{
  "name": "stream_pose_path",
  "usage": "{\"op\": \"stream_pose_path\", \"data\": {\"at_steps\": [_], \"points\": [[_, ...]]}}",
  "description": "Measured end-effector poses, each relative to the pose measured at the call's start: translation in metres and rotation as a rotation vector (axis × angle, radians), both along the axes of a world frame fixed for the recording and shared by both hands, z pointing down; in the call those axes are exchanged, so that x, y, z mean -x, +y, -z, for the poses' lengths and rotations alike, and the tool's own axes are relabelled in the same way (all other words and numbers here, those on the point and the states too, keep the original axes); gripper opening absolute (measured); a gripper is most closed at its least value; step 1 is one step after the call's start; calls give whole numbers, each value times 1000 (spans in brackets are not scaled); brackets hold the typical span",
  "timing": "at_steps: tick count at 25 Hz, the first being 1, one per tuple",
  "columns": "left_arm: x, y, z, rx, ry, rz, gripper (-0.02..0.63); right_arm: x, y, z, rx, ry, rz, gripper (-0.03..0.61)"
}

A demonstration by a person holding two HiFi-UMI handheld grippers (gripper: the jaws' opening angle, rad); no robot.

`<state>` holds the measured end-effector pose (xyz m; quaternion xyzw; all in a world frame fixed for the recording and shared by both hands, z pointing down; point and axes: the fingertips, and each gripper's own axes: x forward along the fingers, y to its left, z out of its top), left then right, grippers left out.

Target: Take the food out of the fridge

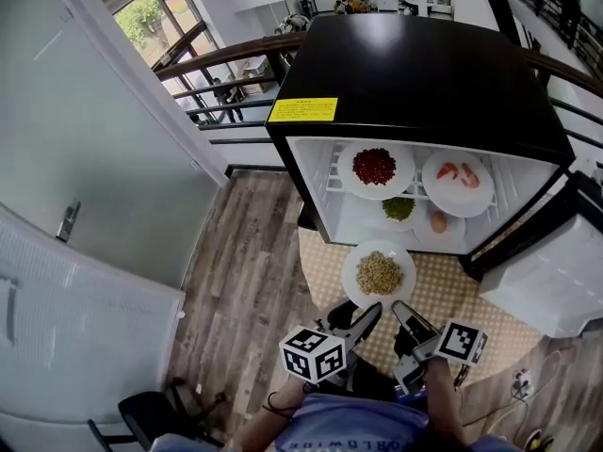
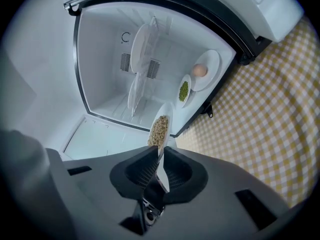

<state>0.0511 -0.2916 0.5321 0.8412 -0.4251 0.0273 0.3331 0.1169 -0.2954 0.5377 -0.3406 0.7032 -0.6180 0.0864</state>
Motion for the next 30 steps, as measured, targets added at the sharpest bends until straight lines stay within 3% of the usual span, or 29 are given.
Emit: {"op": "stream_pose_path", "data": {"at_steps": [4,8,13,18,23,27,30], "points": [[-5,3,4,-5,-5,8,195,0,2,8,-12,-44,-1,43],[-4,5,10,-19,-7,11,195,-3,5,11,-28,-16,3,43],[-3,4,15,-31,-2,-8,195,2,5,19,-46,-64,-35,43],[3,13,20,-46,5,-46,195,7,16,24,-56,-43,-77,44],[19,31,32,-79,28,-107,193,24,39,37,-79,-62,-152,44],[38,55,39,-92,66,-144,193,38,66,40,-89,7,-183,44],[54,71,45,-108,81,-173,193,58,82,51,-134,-27,-209,44]]}}
